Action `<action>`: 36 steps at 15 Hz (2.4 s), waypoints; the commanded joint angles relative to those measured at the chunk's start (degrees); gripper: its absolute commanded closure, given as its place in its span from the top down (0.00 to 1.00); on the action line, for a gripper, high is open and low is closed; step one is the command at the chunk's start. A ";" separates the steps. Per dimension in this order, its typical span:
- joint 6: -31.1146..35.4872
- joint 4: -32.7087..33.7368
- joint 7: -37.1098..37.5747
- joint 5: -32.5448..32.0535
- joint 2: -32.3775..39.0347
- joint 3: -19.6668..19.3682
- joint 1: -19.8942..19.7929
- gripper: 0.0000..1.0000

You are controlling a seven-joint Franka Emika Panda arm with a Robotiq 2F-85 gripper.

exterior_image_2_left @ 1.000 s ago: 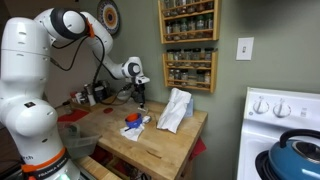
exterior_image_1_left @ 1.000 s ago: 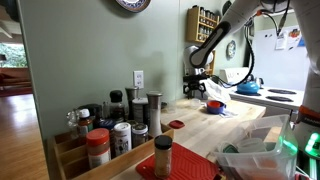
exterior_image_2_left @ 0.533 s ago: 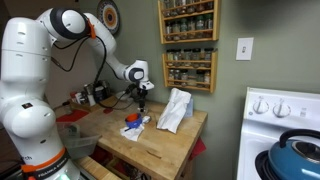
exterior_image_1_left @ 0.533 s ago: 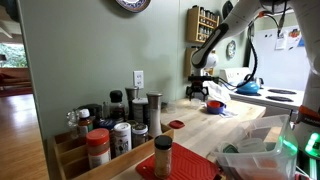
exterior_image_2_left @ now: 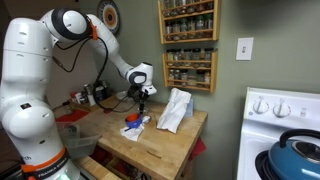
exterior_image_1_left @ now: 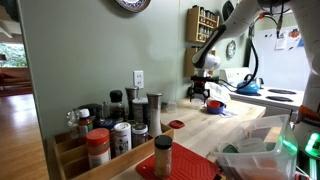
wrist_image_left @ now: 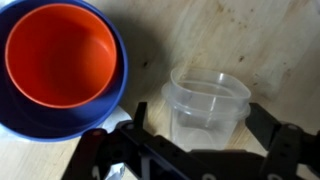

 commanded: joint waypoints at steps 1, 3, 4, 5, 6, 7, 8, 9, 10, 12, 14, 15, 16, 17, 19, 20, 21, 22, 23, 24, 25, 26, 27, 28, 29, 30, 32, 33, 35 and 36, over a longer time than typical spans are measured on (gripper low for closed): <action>1.04 0.03 -4.05 4.56 1.13 -0.54 -0.63 1.00; 0.70 0.78 -5.33 5.81 1.85 -0.73 -0.82 1.00; 0.64 1.14 -5.75 6.24 2.22 -0.85 -0.88 1.00; 0.42 1.46 -6.11 6.73 2.48 -0.91 -0.98 1.00; 0.11 1.91 -6.24 7.13 2.83 -1.01 -0.99 1.00; -0.17 2.31 -6.74 7.89 3.07 -0.89 -1.16 0.91; -0.63 2.72 -6.72 8.40 3.31 -0.88 -1.22 0.74; -0.78 3.02 -6.95 9.03 3.53 -0.77 -1.33 0.66; -1.23 3.26 -7.25 9.69 3.63 -0.57 -1.38 0.58; -2.70 3.65 -6.48 10.03 3.40 -0.61 -0.83 0.42; -4.63 3.42 -3.04 7.80 1.94 -1.19 1.16 0.37; -5.08 2.97 -0.08 5.73 1.00 -1.81 2.84 0.37; -5.27 2.52 3.19 3.50 0.07 -2.32 4.52 0.37; -4.81 1.78 9.06 -0.71 -1.19 -3.33 7.26 0.37; -4.62 0.99 17.28 -7.66 -2.80 -6.67 13.54 0.37; -4.68 0.70 21.75 -11.41 -3.52 -7.30 15.89 0.37; -4.87 0.62 26.15 -14.66 -4.00 -9.03 18.93 0.37; -5.73 0.84 30.79 -18.38 -4.39 -10.12 21.41 0.37; -6.53 1.04 35.36 -22.30 -4.63 -10.57 23.31 0.37; -7.31 1.11 39.92 -26.48 -4.77 -10.31 24.53 0.37; -8.99 1.49 44.50 -31.41 -4.89 -7.53 22.91 0.37; -10.71 1.89 48.30 -35.21 -4.74 -7.07 23.50 0.37; -12.70 2.20 51.76 -38.60 -4.31 -6.30 23.70 0.37; -14.94 2.60 54.95 -41.66 -3.82 -5.49 23.86 0.37; -17.33 3.04 57.69 -44.45 -3.24 -4.63 23.95 0.37; -19.87 3.45 60.08 -46.84 -2.67 -3.78 23.96 0.37; -23.25 3.57 62.93 -50.57 -2.04 -2.04 23.48 0.37; -21.98 3.03 63.07 -52.49 -1.89 -1.27 22.97 0.37; -19.14 2.55 63.59 -54.41 -1.17 -0.03 22.15 0.37; -18.61 2.68 63.46 -54.22 -0.47 0.54 21.74 0.37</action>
